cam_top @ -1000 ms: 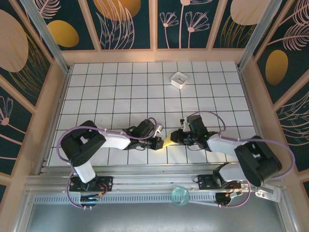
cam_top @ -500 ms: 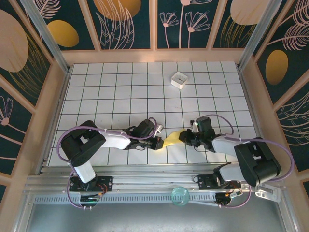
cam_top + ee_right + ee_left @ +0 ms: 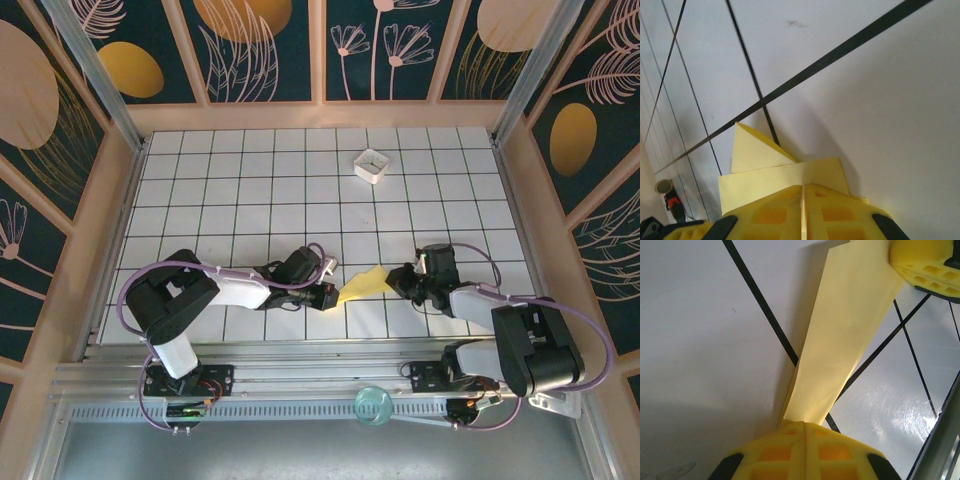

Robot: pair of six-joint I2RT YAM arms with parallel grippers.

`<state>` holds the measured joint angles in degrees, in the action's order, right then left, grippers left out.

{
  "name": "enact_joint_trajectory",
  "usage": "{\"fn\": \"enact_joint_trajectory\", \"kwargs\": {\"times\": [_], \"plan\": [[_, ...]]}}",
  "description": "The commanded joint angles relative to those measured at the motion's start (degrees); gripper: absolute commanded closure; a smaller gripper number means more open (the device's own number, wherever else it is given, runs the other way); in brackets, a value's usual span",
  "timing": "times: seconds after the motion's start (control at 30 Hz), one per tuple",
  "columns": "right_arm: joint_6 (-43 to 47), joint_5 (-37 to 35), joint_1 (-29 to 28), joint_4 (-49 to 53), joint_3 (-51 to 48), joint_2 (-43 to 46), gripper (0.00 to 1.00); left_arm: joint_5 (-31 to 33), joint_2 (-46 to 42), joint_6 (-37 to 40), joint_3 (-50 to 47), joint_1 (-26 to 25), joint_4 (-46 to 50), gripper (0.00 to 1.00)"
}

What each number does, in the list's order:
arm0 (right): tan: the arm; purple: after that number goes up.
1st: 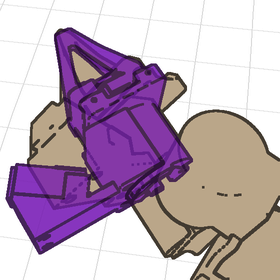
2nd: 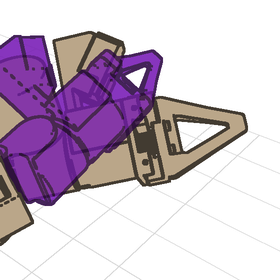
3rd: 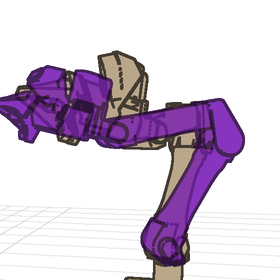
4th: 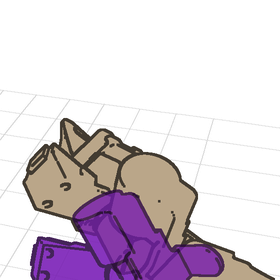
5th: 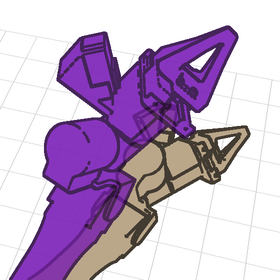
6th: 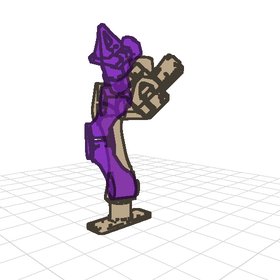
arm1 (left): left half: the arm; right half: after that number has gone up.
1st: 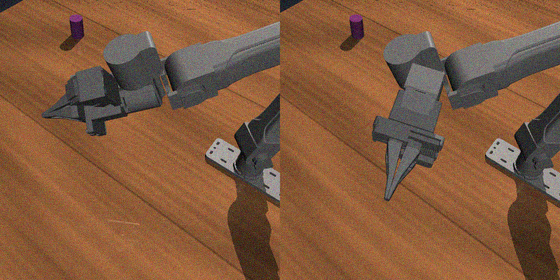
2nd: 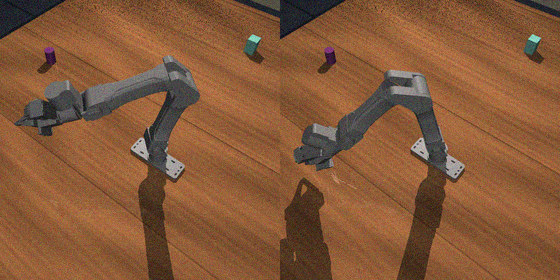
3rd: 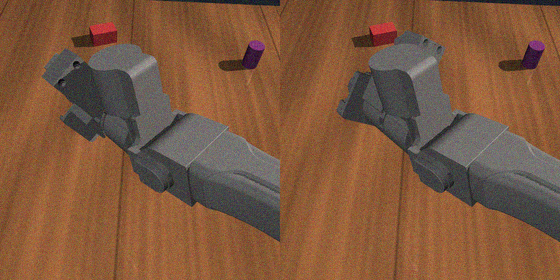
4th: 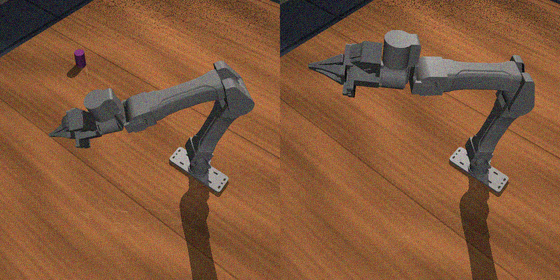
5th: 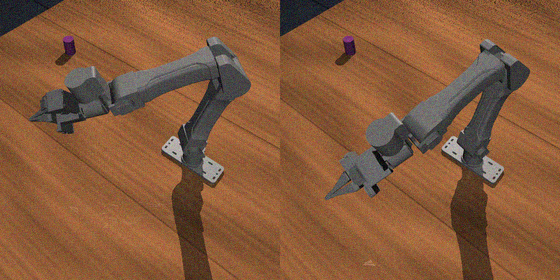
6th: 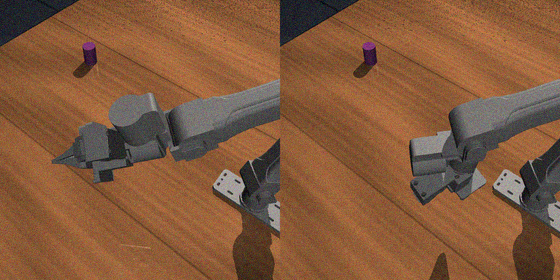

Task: Fold a paper plane with a square sheet of paper (pick it up from the middle)
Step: Perform the fifth fold on the wing at the bottom-center of the table.

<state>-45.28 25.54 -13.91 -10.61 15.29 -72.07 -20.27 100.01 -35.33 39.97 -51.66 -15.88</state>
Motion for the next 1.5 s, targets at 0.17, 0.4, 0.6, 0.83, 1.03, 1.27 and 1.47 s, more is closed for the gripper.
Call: {"fn": "enact_joint_trajectory", "kwargs": {"times": [0.17,0.4,0.6,0.83,1.03,1.27,1.47], "plan": [[-0.08,-13.64,1.39,10.64,1.56,4.44,0.9,4.31,0.7,0.89,-1.47,0.45,7.8,0.97],[0.25,-14.46,-11.08,7.12,3.13,11.98,0.87,4.34,0.38,0.35,-1.4,0.47,7.71,0.96],[-1.47,-17.39,-22.09,2.86,5.22,6.56,0.87,4.45,0.45,0.44,-1.12,0.49,8.05,0.96],[0.45,-18.85,-23.73,2.75,7.36,4.1,0.86,4.45,0.25,0.7,-0.34,0.43,8.85,0.96],[0.65,-14.64,-21.64,-0.27,7.01,-3.25,0.87,4.11,0.01,0.79,0.36,0.41,9.06,0.95],[0.21,-15.89,-17.9,3.17,4.53,-5.23,0.91,3.6,-1.33,0.62,-0.18,0.47,9.62,0.92],[0.13,-16.75,-17.77,6.11,4.05,-6.37,0.93,2.27,-4.09,0.43,-2.74,0.48,10.51,0.91]]}}
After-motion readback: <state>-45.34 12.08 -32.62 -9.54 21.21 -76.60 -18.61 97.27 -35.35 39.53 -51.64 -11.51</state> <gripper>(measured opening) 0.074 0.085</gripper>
